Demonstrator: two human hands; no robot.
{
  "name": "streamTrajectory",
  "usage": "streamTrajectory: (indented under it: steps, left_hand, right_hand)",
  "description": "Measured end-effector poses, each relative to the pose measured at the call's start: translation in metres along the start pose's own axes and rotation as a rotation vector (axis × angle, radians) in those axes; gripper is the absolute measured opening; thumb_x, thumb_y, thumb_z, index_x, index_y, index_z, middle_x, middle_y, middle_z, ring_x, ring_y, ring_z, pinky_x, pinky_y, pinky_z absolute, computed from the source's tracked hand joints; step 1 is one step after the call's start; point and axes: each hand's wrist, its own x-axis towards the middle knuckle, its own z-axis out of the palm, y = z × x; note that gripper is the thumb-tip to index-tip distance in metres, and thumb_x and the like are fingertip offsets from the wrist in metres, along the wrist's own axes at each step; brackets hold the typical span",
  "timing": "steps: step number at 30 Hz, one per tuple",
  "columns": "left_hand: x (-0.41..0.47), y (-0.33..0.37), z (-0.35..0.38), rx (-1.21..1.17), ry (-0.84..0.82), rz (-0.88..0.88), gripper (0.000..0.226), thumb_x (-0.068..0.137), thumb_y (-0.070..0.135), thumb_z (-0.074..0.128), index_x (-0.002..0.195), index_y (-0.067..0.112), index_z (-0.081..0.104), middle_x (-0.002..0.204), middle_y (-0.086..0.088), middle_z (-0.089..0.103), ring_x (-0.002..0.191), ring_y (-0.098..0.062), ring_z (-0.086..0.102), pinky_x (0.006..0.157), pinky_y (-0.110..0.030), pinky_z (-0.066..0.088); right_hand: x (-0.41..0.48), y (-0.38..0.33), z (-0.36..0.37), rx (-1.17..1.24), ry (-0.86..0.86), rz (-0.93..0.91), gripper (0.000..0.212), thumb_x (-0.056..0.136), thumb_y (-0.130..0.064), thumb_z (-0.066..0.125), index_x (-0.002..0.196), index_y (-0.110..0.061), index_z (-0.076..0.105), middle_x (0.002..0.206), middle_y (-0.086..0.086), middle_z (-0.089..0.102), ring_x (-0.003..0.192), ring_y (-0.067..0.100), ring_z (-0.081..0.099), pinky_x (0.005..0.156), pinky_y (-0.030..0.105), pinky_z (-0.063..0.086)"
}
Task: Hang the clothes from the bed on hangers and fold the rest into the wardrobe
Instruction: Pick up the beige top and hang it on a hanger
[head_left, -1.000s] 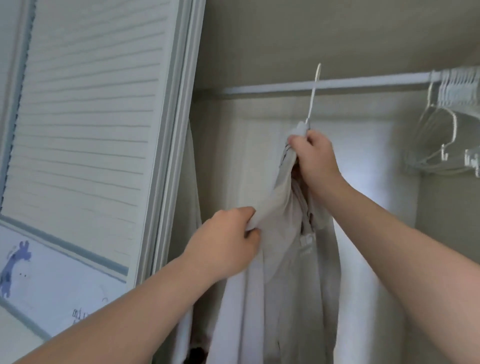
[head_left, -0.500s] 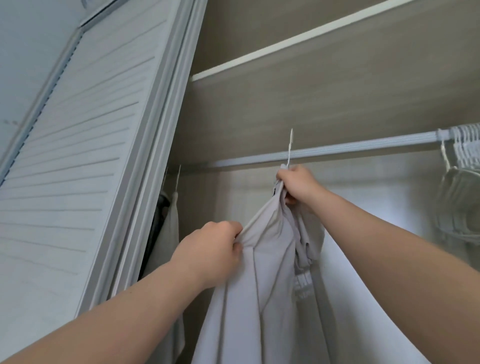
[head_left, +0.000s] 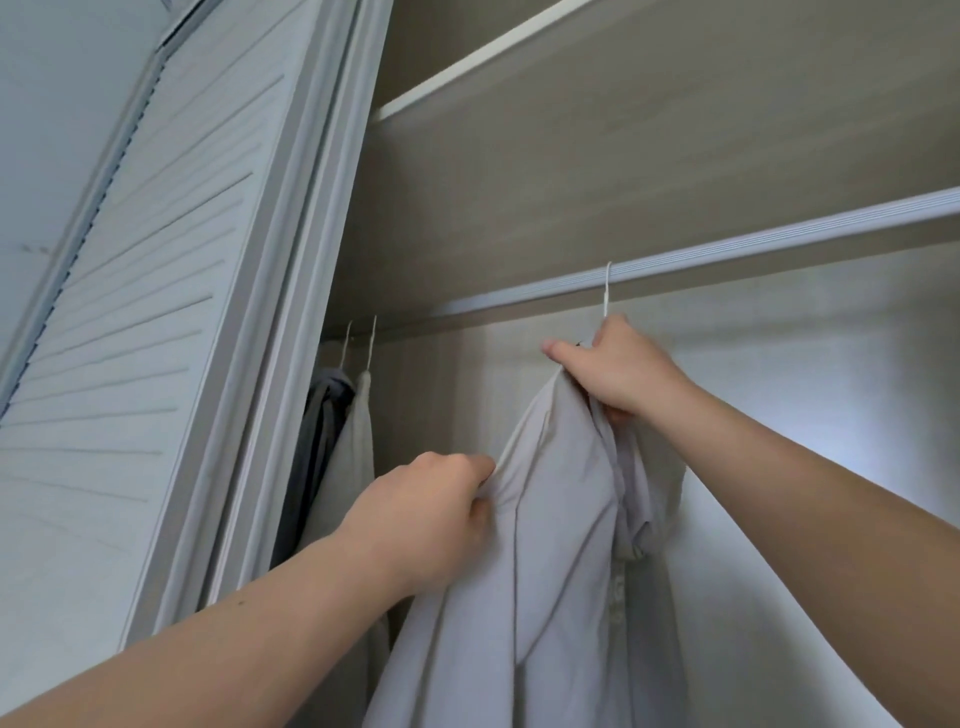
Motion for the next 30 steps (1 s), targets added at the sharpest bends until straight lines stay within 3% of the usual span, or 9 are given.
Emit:
streamTrajectory:
  steps: [5,8,10,12,17,21,23,26,30]
  left_hand:
    - [-0.007,0.0,0.007,0.038,-0.026,-0.006,0.028,0.096,0.024,0.046,0.073,0.021,0.03,0.071,0.002,0.047,0.067,-0.027,0.049,0.055,-0.035,0.033]
    - [-0.009,0.001,0.009,0.057,-0.042,0.005,0.027,0.095,0.023,0.046,0.073,0.021,0.03,0.071,0.001,0.047,0.065,-0.027,0.049,0.053,-0.034,0.031]
    - [-0.009,0.0,0.008,0.074,-0.049,0.016,0.027,0.095,0.023,0.047,0.073,0.022,0.03,0.071,0.0,0.047,0.063,-0.025,0.048,0.052,-0.034,0.031]
    - [-0.011,-0.001,0.007,0.099,-0.057,0.021,0.028,0.095,0.024,0.047,0.073,0.022,0.029,0.07,0.001,0.046,0.061,-0.024,0.046,0.051,-0.034,0.03]
    - [-0.011,-0.007,0.002,0.128,-0.087,0.014,0.026,0.091,0.021,0.049,0.073,0.024,0.029,0.069,0.002,0.044,0.057,-0.02,0.043,0.049,-0.033,0.027]
    - [-0.01,-0.015,-0.002,0.135,-0.124,-0.024,0.018,0.091,0.019,0.05,0.081,0.026,0.038,0.074,0.002,0.052,0.064,-0.023,0.054,0.054,-0.035,0.045]
    - [-0.011,-0.019,-0.005,0.145,-0.144,-0.054,0.008,0.091,0.018,0.051,0.093,0.024,0.045,0.08,0.0,0.058,0.07,-0.025,0.06,0.065,-0.042,0.056]
    - [-0.014,-0.025,-0.006,0.175,-0.168,-0.095,0.016,0.091,0.014,0.051,0.105,0.021,0.049,0.088,-0.002,0.063,0.076,-0.027,0.064,0.072,-0.047,0.058]
    - [-0.014,-0.033,-0.002,0.195,-0.188,-0.171,0.022,0.093,0.012,0.052,0.113,0.022,0.052,0.098,-0.001,0.064,0.085,-0.025,0.066,0.078,-0.046,0.06]
  right_hand:
    - [-0.041,-0.026,-0.004,-0.372,0.064,-0.21,0.088,0.072,-0.084,0.055,0.128,-0.017,0.042,0.132,0.009,0.047,0.117,0.036,0.058,0.073,0.04,0.037]
    - [-0.054,-0.037,0.0,-0.494,0.009,-0.267,0.047,0.084,-0.063,0.056,0.103,-0.019,0.054,0.107,0.007,0.054,0.107,0.033,0.059,0.069,0.034,0.033]
    - [-0.056,-0.04,0.003,-0.434,-0.059,-0.254,0.033,0.09,-0.046,0.055,0.076,-0.018,0.044,0.078,0.001,0.043,0.09,0.031,0.051,0.066,0.032,0.032]
    - [-0.055,-0.041,0.009,-0.345,-0.111,-0.272,0.034,0.091,-0.035,0.053,0.067,-0.017,0.037,0.069,0.0,0.034,0.078,0.03,0.044,0.064,0.031,0.032]
    - [-0.043,-0.045,0.035,-0.179,-0.114,-0.379,0.032,0.091,-0.026,0.051,0.064,-0.016,0.038,0.077,0.007,0.037,0.077,0.031,0.041,0.069,0.033,0.036]
    - [-0.029,-0.05,0.053,-0.073,-0.14,-0.376,0.026,0.093,-0.024,0.048,0.07,-0.018,0.036,0.084,0.008,0.047,0.075,0.031,0.046,0.067,0.033,0.035]
    - [-0.022,-0.052,0.062,-0.003,-0.167,-0.354,0.022,0.093,-0.019,0.045,0.071,-0.016,0.04,0.078,0.011,0.056,0.062,0.031,0.057,0.056,0.031,0.039]
    - [-0.015,-0.057,0.076,0.12,-0.243,-0.308,0.023,0.093,-0.009,0.039,0.072,-0.015,0.045,0.066,0.012,0.056,0.041,0.028,0.06,0.039,0.024,0.038]
    - [-0.006,-0.072,0.096,0.172,-0.312,-0.285,0.029,0.095,-0.001,0.04,0.07,-0.014,0.046,0.071,0.012,0.052,0.06,0.038,0.063,0.038,0.03,0.043]
